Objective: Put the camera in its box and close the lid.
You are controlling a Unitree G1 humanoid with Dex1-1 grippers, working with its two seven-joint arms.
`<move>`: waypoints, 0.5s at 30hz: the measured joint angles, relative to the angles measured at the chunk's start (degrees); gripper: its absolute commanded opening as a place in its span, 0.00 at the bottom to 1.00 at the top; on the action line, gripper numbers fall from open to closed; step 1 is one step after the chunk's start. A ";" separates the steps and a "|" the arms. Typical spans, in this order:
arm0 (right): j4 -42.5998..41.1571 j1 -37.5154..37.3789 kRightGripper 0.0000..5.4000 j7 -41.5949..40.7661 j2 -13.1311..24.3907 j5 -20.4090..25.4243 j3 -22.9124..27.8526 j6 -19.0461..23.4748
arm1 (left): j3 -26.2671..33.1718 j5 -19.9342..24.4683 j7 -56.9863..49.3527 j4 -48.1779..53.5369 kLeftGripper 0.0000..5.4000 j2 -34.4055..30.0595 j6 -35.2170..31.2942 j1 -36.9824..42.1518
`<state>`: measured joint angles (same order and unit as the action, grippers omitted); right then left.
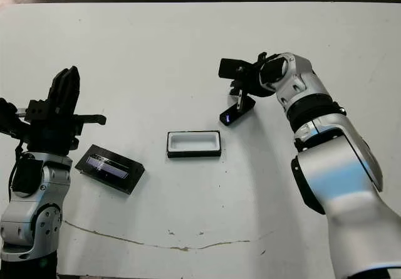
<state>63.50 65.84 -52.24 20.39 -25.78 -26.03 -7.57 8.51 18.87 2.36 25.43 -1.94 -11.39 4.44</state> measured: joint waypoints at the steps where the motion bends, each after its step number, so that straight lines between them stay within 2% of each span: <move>1: -0.12 -0.21 0.00 -0.88 0.47 0.06 0.00 -0.71 | 0.00 -0.01 0.00 0.00 0.00 0.00 0.00 0.00; 5: -2.92 -1.53 0.00 -4.63 3.12 0.02 -0.40 -2.71 | 0.00 0.01 -0.02 0.02 0.00 0.00 0.00 -0.04; 8: -8.87 -4.31 0.00 -9.38 6.25 1.41 0.24 -2.36 | 0.09 0.11 -0.02 0.05 0.00 0.02 0.00 -0.08; 15: -31.82 -14.65 0.00 -16.83 14.19 2.48 1.20 5.32 | 0.36 0.53 0.17 -0.01 0.00 -0.12 0.01 -0.05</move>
<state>31.68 51.19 -69.07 34.58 -23.29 -24.83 -2.26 8.87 19.39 2.53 25.42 -2.07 -11.38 4.40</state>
